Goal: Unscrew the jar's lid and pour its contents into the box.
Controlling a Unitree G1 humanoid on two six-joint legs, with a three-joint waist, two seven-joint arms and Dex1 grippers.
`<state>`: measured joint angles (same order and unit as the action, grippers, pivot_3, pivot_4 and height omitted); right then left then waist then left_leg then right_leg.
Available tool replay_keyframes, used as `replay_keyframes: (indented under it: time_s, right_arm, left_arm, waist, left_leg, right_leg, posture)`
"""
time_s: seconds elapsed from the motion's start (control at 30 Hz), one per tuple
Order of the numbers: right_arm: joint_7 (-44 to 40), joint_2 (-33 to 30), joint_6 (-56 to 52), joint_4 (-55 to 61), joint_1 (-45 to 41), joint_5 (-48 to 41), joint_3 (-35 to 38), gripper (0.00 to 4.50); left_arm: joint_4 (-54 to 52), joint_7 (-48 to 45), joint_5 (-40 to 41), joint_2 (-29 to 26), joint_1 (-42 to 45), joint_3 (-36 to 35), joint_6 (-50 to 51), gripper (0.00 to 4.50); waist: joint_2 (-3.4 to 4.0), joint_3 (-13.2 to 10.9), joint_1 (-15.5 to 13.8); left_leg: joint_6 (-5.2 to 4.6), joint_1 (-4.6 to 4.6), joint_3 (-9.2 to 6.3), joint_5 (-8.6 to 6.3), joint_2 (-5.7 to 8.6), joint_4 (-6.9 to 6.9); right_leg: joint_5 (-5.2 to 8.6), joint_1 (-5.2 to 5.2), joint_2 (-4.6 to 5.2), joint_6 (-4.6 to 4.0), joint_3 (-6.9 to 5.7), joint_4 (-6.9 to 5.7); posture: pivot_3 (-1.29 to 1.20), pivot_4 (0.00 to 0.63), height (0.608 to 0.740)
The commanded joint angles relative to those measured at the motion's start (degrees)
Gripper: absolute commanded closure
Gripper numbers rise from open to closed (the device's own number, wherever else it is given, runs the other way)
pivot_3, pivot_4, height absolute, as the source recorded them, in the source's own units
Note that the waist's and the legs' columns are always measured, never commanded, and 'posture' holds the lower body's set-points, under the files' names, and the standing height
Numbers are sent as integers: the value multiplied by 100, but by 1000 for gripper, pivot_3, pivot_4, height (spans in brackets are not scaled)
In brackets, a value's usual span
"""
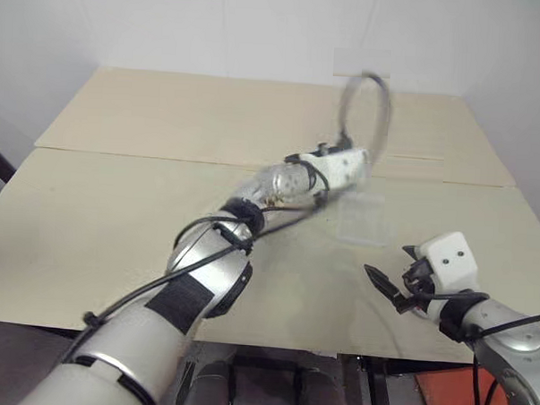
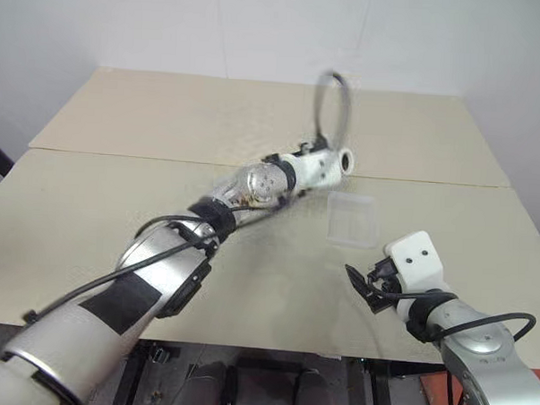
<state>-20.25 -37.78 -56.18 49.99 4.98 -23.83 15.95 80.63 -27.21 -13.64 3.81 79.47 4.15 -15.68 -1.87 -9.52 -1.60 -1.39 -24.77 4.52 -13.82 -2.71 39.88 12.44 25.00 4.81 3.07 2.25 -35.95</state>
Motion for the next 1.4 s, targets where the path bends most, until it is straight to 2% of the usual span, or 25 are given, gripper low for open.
replay_keyframes:
  time_s: [0.03,0.2,0.27,0.33,0.4,0.53,0.67,0.8,0.93,1.2,1.3,1.4]
  right_arm:
    - [-69,-78,203,35,-100,43,46,29]
    - [-139,-139,286,-109,-206,104,-45,29]
    - [-140,-171,283,-121,-257,123,-99,29]
    - [-138,-174,264,-81,-282,119,-118,29]
    - [-117,-119,300,-14,-262,103,-97,29]
    - [-74,-66,323,124,-154,110,-83,29]
    - [34,9,310,336,81,179,-92,29]
    - [235,205,269,587,411,264,-34,29]
    - [382,438,224,884,758,286,73,29]
    - [456,471,185,977,850,295,111,29]
    - [450,445,181,928,793,289,105,29]
    - [420,415,205,860,737,293,83,29]
  left_arm:
    - [-301,-396,448,-70,-40,-417,214,2571]
    - [-340,-161,127,-200,-111,-200,69,2571]
    - [-351,167,-259,-252,-61,136,-192,2571]
    - [-358,882,-1005,-344,94,810,-587,2571]
    - [-347,2051,-2133,-469,442,1853,-912,2571]
    - [-233,3802,-3850,-570,1024,3560,-1073,2571]
    - [-93,4754,-5148,-433,1358,4942,-943,2571]
    - [-8,5192,-5860,-173,1413,5739,-758,2571]
    - [37,5215,-5884,-32,1404,5796,-625,2571]
    - [49,4999,-5651,14,1420,5599,-695,2571]
    - [52,4645,-5194,-38,1344,5121,-739,2571]
    - [34,3876,-4199,-134,1172,4085,-778,2571]
  waist:
    - [0,0,26]
    - [-2,-1,91]
    - [-1,-1,94]
    - [-1,-1,93]
    - [-3,-2,89]
    - [-4,-2,38]
    - [-4,-2,9]
    - [-4,-2,19]
    - [-4,-2,47]
    - [-4,-2,71]
    - [-4,-2,71]
    - [-4,-2,82]
  left_leg:
    - [0,4,-2,0,2,1]
    - [3,47,-14,2,6,5]
    - [3,60,-18,2,6,7]
    - [3,61,-20,2,6,8]
    - [3,58,-22,2,8,6]
    - [3,43,-30,2,15,6]
    - [0,44,-29,-2,18,3]
    - [1,33,-27,-2,17,4]
    - [1,23,-25,-2,16,5]
    - [1,12,-25,-1,17,7]
    - [1,11,-25,-1,16,7]
    - [1,9,-25,-1,16,7]
  right_leg:
    - [-1,-5,1,0,0,-3]
    - [-10,-48,1,0,-1,-12]
    - [-10,-64,1,0,-3,-10]
    - [-10,-66,1,0,-3,-10]
    - [-10,-64,1,0,-3,-9]
    - [-12,-61,3,6,-5,5]
    - [-7,-63,6,12,-6,13]
    - [-7,-47,7,11,-5,5]
    - [-6,-30,6,9,-3,-3]
    - [-6,-18,8,9,-1,-6]
    - [-6,-16,8,9,-1,-6]
    - [-7,-15,9,8,-1,-7]
  posture:
    - [0,150,740]
    - [0,150,740]
    - [0,150,740]
    - [0,150,740]
    - [0,150,740]
    - [0,150,740]
    - [0,150,740]
    - [0,150,740]
    - [0,150,740]
    - [0,150,740]
    - [0,150,740]
    - [0,150,740]
